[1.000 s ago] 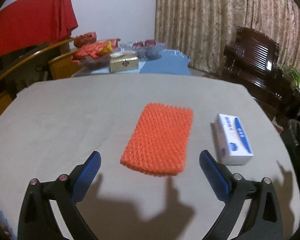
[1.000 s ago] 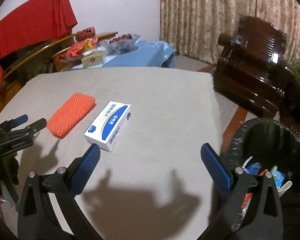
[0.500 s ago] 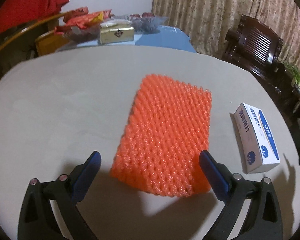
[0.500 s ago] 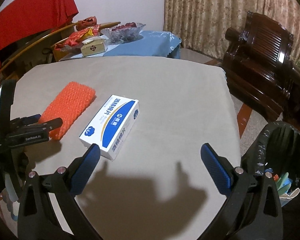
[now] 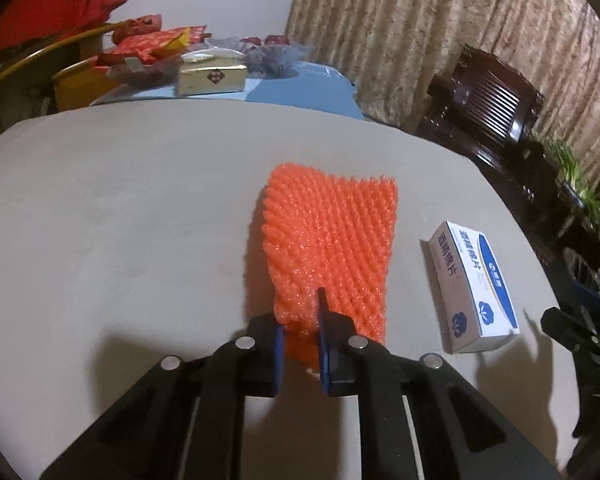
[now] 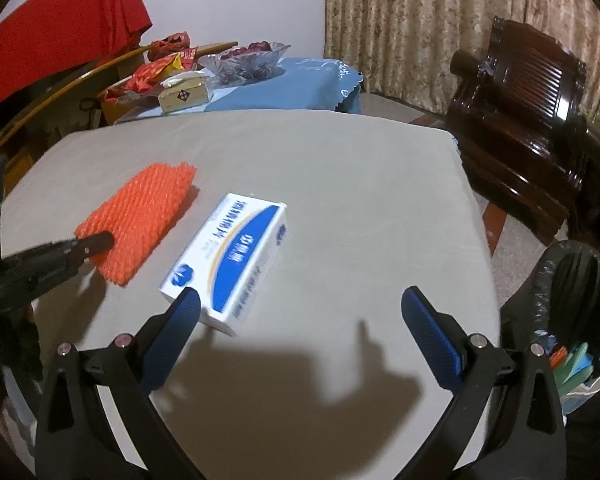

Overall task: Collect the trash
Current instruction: 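Grasp the orange foam net with the left tool while the right tool grasps the white-and-blue box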

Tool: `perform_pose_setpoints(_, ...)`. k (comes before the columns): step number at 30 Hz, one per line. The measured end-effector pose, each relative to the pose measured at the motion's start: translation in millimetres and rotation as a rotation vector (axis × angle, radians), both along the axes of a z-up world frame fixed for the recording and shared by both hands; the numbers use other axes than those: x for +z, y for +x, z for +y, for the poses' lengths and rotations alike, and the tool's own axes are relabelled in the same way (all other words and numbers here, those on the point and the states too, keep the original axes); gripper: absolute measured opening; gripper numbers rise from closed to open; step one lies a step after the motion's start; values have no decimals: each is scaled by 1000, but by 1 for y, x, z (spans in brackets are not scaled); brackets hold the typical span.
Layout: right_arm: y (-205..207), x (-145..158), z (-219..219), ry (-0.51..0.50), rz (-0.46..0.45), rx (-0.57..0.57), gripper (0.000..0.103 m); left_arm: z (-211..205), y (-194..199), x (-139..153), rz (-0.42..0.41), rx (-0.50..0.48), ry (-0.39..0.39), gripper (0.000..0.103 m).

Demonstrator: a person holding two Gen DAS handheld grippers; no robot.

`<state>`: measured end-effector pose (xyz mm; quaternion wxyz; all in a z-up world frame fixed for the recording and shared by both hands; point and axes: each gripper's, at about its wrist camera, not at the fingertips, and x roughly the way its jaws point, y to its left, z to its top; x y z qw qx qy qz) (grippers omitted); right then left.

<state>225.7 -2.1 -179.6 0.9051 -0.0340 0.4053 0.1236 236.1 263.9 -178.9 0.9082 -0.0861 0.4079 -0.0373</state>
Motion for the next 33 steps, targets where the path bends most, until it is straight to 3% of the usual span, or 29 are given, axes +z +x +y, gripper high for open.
perform_pose_setpoints(8, 8, -7, 36, 25, 3, -14, 98, 23, -25, 14, -37, 132, 43, 13)
perform_pose_setpoints(21, 28, -27, 74, -73, -11, -86, 97, 39, -56, 17, -44, 167, 71, 13)
perform_pose_setpoints(22, 29, -28, 76, -73, -3, -86, 96, 40, -57, 17, -43, 169, 69, 13)
perform_pose_setpoints(26, 35, -34, 79, -79, 27, -82, 75, 40, -60, 18, -42, 169, 70, 13)
perform_pose_setpoints(33, 36, -40, 81, -56, 73, -74, 63, 35, -63, 23, -48, 164, 76, 13)
